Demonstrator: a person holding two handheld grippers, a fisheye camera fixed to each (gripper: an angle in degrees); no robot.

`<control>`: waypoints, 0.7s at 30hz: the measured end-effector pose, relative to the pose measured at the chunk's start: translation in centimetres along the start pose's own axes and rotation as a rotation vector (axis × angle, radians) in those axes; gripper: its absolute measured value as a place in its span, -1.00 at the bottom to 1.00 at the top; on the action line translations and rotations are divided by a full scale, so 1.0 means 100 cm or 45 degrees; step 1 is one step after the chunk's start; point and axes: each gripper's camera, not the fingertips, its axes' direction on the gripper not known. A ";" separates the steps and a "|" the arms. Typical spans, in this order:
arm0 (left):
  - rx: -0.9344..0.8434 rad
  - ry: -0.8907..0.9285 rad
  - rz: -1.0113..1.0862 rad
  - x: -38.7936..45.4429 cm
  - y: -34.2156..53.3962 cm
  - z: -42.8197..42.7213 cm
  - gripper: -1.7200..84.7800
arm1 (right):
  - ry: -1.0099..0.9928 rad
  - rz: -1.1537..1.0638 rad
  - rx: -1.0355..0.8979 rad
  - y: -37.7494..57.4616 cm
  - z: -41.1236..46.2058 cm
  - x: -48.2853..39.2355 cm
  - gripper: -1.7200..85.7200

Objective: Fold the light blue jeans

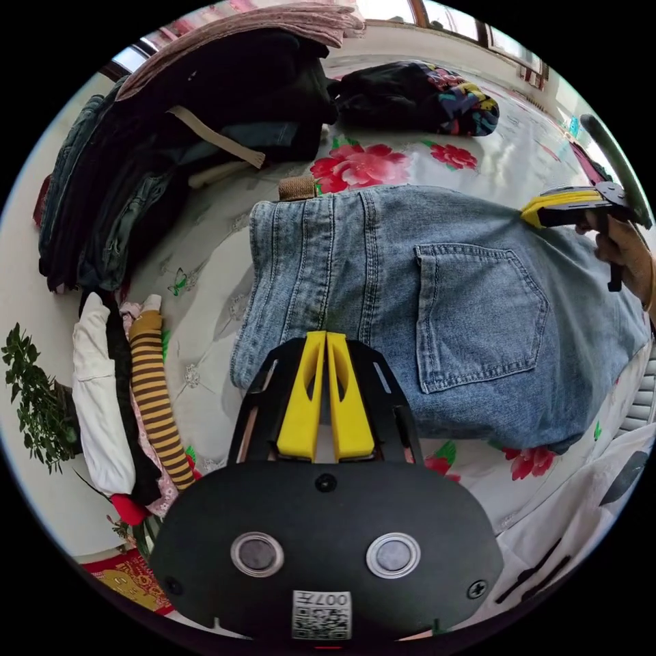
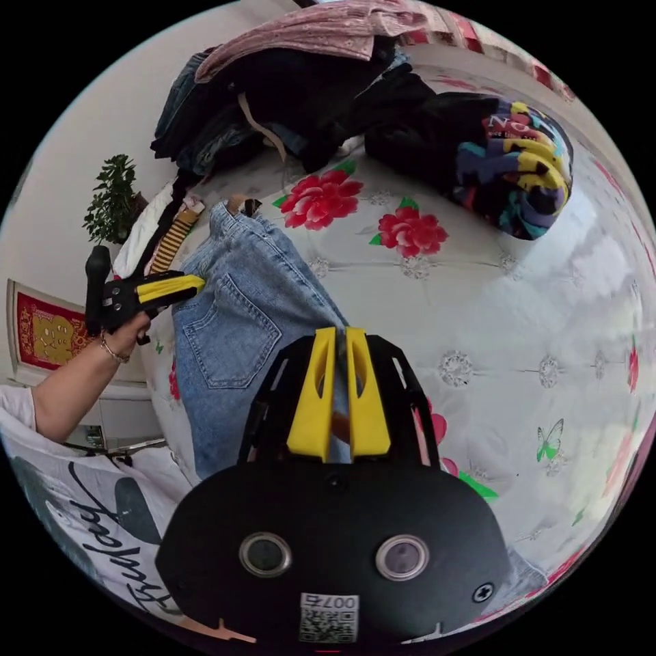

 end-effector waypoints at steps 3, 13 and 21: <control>0.033 0.039 -0.031 -0.012 0.004 -0.008 -0.98 | -0.030 -0.044 0.155 0.036 -0.029 -0.013 -0.92; 0.191 0.119 -0.214 -0.043 0.043 -0.094 -0.97 | -0.481 -0.051 -0.053 0.190 -0.014 -0.074 -0.85; 0.122 0.544 -0.809 -0.140 0.080 -0.074 -0.74 | -0.434 -0.135 -0.172 0.187 0.021 -0.100 -0.87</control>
